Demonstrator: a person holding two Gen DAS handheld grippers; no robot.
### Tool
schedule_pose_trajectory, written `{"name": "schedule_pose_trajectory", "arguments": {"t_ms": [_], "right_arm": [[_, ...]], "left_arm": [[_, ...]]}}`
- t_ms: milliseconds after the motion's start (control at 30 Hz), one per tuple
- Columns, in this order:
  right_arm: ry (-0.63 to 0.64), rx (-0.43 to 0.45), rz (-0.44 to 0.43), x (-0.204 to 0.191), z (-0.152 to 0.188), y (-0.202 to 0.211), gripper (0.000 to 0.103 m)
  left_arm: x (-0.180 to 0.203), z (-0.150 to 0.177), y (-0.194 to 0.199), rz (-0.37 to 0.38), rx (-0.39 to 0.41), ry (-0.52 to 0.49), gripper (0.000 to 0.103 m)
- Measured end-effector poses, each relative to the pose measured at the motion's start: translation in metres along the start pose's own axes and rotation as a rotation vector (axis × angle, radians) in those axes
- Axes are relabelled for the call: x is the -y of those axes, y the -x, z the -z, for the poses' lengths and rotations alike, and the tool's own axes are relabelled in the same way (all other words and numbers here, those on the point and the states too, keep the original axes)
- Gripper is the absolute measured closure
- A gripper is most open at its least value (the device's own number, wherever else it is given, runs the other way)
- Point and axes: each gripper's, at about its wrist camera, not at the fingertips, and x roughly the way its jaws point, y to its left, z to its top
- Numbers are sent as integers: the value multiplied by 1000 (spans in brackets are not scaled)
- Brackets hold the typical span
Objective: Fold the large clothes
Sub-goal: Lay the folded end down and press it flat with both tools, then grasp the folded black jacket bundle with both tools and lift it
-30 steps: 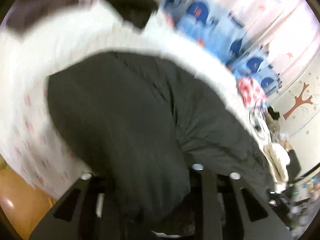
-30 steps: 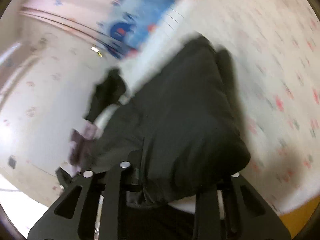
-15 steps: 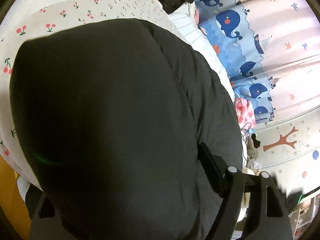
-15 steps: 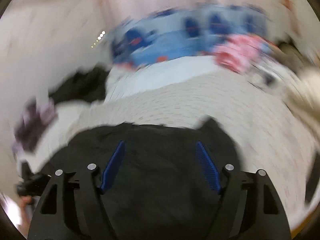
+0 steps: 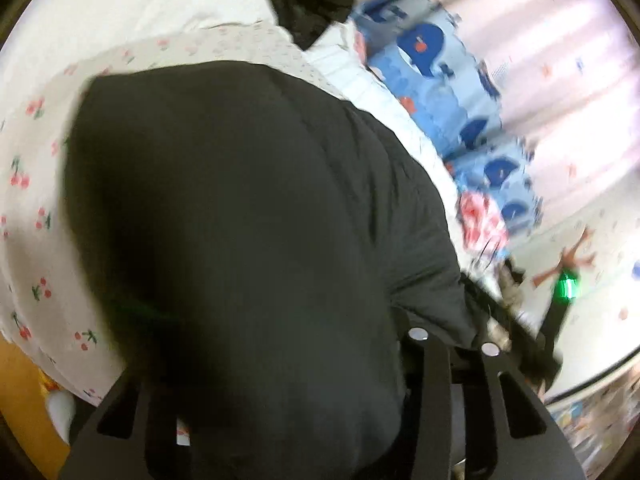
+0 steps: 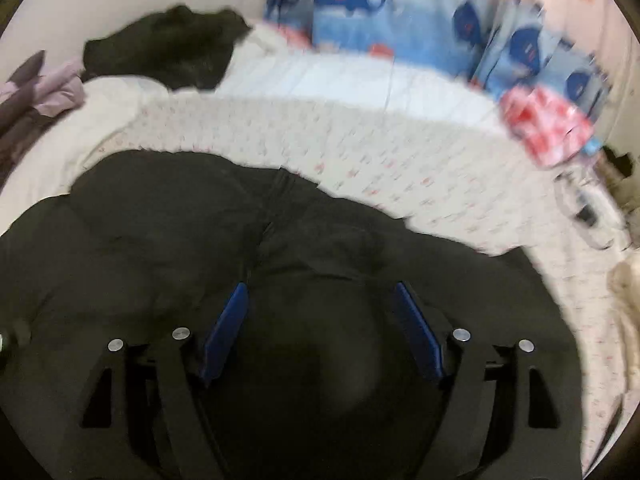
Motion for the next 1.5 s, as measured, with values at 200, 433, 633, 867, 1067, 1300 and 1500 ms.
{"name": "schedule_pose_trajectory", "arguments": {"t_ms": [200,433,633,867,1067,1300,1500], "right_arm": [[97,-136,12,-15,15,-31,22],[173,-109,22,-45,27,-14,21],[149,-25,31,-44,28,30,21],[181,-70,-10,-51,49,13,20],[243,-66,-14,-69,63,-5,19],[181,-85,-76,-58,66,-15,18],[-188,-109,-504,41,60,7,18]], "left_arm": [[-36,-12,0,92,-12,247,38],[-47,-15,7,79,17,318,34],[-36,-17,8,55,16,281,38],[-12,-15,10,2,45,143,58],[16,-17,15,-29,78,39,63],[112,2,27,-26,148,-247,64],[214,42,8,-45,157,-549,64]]}}
